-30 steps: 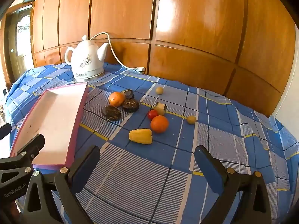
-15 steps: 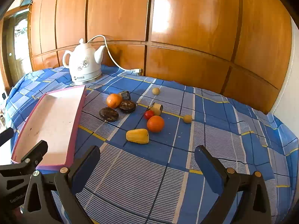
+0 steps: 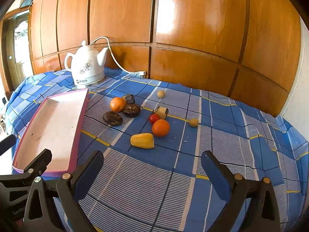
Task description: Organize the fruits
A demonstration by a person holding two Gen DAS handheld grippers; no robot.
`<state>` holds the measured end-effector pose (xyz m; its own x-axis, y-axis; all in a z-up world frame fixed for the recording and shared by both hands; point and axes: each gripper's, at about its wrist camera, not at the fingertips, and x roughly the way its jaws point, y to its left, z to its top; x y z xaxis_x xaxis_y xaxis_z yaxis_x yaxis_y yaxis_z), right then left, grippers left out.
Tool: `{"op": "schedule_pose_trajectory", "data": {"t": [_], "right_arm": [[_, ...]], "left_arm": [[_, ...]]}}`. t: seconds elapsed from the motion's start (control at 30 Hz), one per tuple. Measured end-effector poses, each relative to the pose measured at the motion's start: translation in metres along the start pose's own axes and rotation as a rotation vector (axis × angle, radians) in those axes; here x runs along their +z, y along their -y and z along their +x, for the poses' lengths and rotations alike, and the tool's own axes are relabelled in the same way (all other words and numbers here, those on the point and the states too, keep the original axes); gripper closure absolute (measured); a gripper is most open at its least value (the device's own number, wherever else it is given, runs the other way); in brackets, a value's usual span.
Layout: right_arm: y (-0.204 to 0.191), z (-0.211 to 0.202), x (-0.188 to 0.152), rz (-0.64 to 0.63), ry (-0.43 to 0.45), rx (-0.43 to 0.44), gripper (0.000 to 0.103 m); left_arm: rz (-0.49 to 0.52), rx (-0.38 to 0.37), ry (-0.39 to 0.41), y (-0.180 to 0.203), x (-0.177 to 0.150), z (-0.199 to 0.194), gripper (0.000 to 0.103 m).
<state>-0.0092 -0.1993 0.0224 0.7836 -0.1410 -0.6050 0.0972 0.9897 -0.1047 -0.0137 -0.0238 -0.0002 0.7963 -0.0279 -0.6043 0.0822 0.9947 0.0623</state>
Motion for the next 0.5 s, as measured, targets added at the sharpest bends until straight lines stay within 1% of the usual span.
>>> {"op": "schedule_pose_trajectory", "data": {"t": [0.5], "right_arm": [[-0.0009, 0.0014, -0.0009, -0.001, -0.004, -0.001, 0.001]], "left_arm": [[0.0, -0.001, -0.004, -0.0007, -0.001, 0.0002, 0.0]]}}
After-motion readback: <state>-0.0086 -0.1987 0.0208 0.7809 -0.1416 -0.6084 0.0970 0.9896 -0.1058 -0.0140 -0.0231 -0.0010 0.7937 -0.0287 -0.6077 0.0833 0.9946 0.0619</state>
